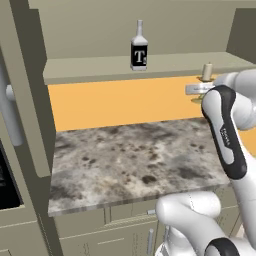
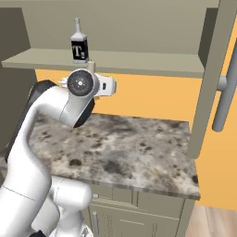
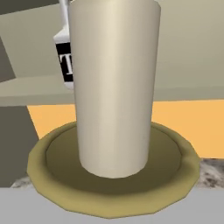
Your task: Get the candle and the liquor from the cabinet and move them to the dining counter.
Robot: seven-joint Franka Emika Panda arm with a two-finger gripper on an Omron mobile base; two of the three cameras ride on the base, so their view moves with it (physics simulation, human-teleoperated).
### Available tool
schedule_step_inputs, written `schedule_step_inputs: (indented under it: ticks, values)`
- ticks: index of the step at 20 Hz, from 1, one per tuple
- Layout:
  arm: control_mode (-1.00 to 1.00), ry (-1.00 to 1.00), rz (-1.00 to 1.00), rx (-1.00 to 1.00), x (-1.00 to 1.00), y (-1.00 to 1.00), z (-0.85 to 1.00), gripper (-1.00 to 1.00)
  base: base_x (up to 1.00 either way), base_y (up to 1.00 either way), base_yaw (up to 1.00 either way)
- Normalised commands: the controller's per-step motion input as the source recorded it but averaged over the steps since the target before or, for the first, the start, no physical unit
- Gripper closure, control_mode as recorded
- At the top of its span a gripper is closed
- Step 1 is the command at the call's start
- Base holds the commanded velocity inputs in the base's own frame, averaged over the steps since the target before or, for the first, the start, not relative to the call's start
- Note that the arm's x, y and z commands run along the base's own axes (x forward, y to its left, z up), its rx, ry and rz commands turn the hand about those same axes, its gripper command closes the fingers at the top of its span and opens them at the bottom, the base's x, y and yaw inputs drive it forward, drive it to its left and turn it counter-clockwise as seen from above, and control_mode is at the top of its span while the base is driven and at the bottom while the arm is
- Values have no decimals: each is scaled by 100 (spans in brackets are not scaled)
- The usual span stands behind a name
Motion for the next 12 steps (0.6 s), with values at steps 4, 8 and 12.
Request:
schedule_step_inputs:
  ticks: [4,8,12]
  values:
    - [-100,6,0,0,-42,29,-35,100,0,0,0]
    - [-100,0,0,0,-34,28,-36,100,0,0,0]
    - [-100,0,-1,1,-14,23,-33,100,0,0,0]
